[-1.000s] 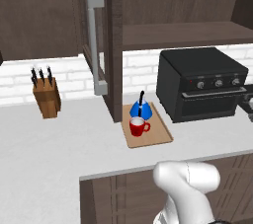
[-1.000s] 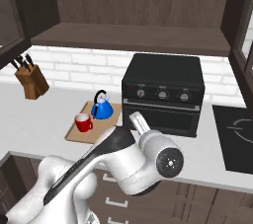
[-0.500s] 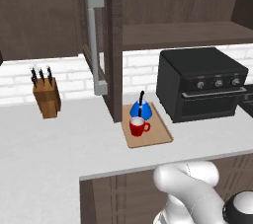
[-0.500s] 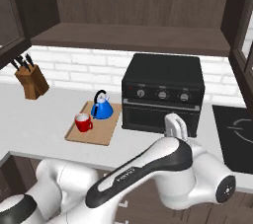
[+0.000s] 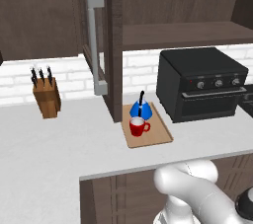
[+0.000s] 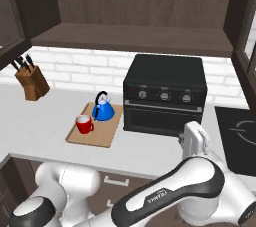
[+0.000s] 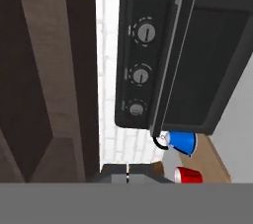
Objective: Pick the kettle from the counter and place it on the tray. Then pick the mug from the cabinet and place it on the tray. Then close the cabinet doors.
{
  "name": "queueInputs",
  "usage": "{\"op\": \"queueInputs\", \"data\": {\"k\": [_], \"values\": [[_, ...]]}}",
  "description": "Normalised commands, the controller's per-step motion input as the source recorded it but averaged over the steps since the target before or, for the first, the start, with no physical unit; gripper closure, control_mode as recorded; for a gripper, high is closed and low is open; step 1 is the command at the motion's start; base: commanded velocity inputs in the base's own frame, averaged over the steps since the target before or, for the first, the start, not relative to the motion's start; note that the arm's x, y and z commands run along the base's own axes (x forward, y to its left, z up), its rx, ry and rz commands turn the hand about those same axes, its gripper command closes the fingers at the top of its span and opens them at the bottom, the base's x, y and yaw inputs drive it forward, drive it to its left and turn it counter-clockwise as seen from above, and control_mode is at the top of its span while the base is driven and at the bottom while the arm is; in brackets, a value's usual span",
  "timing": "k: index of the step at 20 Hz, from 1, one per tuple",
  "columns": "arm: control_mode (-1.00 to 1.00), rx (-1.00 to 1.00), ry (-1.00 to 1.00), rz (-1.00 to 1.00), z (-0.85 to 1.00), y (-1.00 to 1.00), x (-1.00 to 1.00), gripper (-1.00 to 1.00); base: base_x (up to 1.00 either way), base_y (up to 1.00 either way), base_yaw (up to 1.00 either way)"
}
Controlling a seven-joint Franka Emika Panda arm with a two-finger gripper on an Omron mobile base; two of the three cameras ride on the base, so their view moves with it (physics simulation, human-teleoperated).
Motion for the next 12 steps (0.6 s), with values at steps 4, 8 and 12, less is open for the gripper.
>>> {"op": "queueInputs", "data": {"k": [4,8,12], "values": [[-1.0,0.12,-0.17,-0.04,0.0,-0.04,0.06,1.0,0.0,0.0,0.0],[-1.0,0.13,-0.2,-0.04,0.03,-0.1,0.04,1.0,0.0,0.0,0.0],[-1.0,0.13,-0.27,-0.06,0.1,-0.02,0.11,1.0,0.0,0.0,0.0]]}}
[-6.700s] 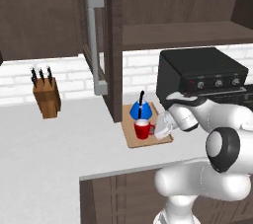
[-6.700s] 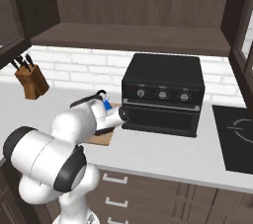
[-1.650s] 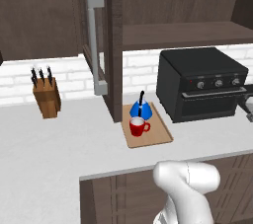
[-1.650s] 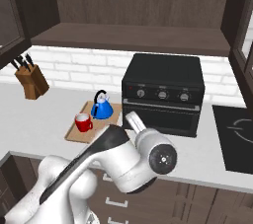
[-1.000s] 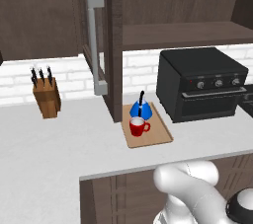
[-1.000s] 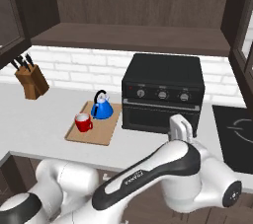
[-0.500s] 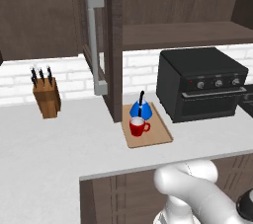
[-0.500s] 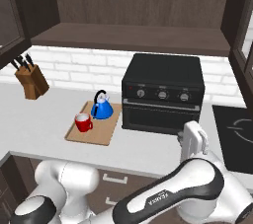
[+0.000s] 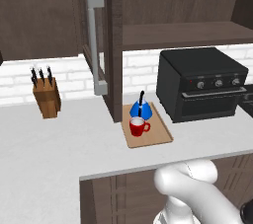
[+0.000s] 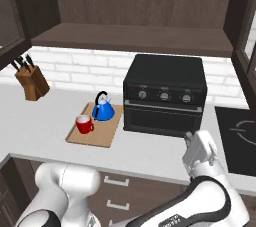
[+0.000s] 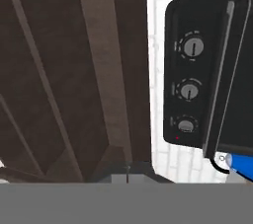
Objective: Pick the kettle from the counter and place it on the tray. Then pick the mug from the cabinet and place it on the tray. Then close the cabinet doors.
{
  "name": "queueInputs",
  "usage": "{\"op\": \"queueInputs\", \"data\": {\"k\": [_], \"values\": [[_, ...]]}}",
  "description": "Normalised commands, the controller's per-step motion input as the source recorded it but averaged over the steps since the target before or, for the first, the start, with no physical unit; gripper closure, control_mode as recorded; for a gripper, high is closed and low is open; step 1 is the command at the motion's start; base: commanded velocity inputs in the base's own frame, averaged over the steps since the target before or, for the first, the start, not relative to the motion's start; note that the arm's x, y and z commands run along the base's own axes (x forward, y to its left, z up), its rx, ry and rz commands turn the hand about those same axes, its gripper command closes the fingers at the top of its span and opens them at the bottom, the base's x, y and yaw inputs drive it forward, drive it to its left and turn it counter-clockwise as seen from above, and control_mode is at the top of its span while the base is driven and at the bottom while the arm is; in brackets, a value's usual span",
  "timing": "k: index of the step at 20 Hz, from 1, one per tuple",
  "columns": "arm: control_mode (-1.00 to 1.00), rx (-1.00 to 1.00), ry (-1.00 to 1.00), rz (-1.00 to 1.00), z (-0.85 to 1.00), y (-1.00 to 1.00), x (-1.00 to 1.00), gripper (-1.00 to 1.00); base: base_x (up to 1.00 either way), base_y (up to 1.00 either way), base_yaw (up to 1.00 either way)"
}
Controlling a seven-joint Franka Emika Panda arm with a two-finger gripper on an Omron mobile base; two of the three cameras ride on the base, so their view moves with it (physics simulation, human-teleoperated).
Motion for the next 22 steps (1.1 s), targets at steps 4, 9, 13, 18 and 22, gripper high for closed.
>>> {"op": "queueInputs", "data": {"k": [4,9,13,18,22], "values": [[-1.0,0.13,-0.24,-0.08,0.18,-0.05,0.09,1.0,0.0,0.0,0.0],[-1.0,0.06,-0.03,-0.11,0.21,-0.37,0.0,1.0,0.0,0.0,0.0],[-1.0,0.03,0.0,-0.11,0.1,-0.56,0.0,1.0,0.0,0.0,0.0],[-1.0,0.04,-0.04,-0.09,0.03,-0.5,0.0,1.0,0.0,0.0,0.0],[-1.0,0.14,-0.2,-0.05,0.11,-0.36,0.02,1.0,0.0,0.0,0.0]]}}
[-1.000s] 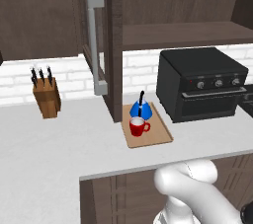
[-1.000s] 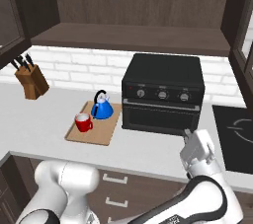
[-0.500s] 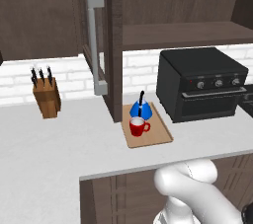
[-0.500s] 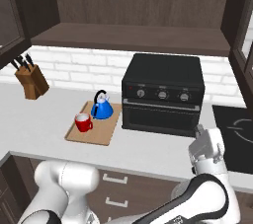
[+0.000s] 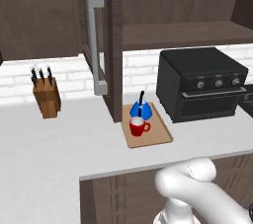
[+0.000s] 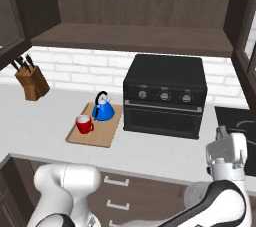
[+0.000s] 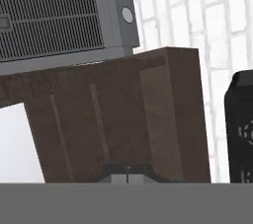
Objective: Pick the kettle from the counter and place it on the tray. Then pick the mug from the cabinet and place it on the tray. Then close the cabinet doors.
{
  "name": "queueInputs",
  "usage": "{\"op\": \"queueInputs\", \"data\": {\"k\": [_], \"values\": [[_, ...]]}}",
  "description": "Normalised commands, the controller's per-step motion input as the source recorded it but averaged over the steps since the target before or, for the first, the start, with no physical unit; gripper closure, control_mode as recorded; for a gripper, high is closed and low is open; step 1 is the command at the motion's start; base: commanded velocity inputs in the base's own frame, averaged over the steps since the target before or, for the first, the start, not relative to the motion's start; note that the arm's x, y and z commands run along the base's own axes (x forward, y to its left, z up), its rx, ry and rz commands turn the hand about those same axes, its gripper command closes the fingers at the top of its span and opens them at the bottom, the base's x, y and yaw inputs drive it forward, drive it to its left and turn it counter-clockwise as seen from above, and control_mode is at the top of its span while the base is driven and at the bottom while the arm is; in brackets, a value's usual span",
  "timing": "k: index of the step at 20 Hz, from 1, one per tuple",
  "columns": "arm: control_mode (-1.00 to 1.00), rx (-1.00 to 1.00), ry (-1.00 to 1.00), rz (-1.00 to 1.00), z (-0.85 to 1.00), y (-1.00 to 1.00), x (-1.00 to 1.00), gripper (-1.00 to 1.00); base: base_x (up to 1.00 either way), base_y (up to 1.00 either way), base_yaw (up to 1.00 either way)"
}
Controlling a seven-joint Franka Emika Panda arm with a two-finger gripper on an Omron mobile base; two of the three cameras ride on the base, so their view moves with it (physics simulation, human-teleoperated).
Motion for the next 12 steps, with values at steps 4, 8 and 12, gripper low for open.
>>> {"op": "queueInputs", "data": {"k": [4,8,12], "values": [[-1.0,0.18,-0.35,-0.01,0.19,-0.21,0.03,1.0,0.0,0.0,0.0],[-1.0,0.12,-0.21,-0.04,0.36,-0.12,0.01,1.0,0.0,0.0,0.0],[-1.0,0.07,-0.05,-0.07,0.3,-0.17,0.02,1.0,0.0,0.0,0.0]]}}
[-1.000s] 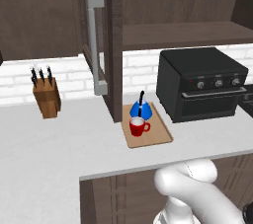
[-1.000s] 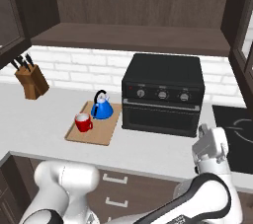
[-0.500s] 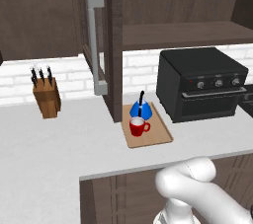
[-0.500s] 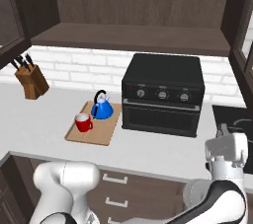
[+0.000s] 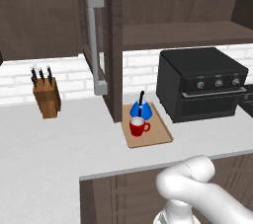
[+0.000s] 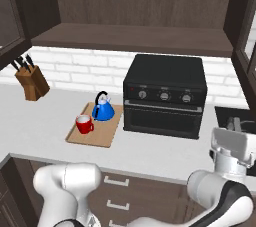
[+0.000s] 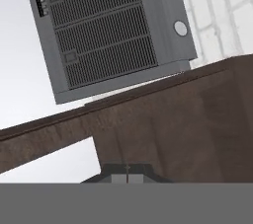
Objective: Pick the kettle from the counter and place it on the tray. Then pick the mug from the cabinet and place it on the tray. Then close the cabinet doors.
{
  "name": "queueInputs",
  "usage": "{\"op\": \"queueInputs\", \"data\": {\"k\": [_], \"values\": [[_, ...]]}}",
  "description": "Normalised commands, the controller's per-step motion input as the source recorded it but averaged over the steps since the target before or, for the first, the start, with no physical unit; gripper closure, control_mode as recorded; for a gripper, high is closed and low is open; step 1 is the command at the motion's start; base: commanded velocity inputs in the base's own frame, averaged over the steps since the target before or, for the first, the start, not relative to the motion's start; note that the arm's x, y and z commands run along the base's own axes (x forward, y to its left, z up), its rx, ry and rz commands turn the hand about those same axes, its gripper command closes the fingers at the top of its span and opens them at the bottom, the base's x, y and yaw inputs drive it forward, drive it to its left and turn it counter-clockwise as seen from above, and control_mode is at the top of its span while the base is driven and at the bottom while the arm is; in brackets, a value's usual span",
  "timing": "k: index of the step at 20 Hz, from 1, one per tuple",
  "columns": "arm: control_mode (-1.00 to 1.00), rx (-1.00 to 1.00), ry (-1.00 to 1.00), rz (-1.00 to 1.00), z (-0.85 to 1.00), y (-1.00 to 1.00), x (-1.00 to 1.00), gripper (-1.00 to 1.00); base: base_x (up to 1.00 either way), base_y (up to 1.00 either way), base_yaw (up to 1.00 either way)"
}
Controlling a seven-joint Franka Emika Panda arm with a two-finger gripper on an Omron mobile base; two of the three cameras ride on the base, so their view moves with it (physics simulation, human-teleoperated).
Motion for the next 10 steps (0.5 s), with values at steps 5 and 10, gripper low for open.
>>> {"op": "queueInputs", "data": {"k": [5,10], "values": [[-1.0,0.05,0.0,-0.06,0.18,-0.3,0.08,1.0,0.0,0.0,0.0],[-1.0,0.03,0.0,-0.05,0.08,-0.21,0.08,1.0,0.0,0.0,0.0]]}}
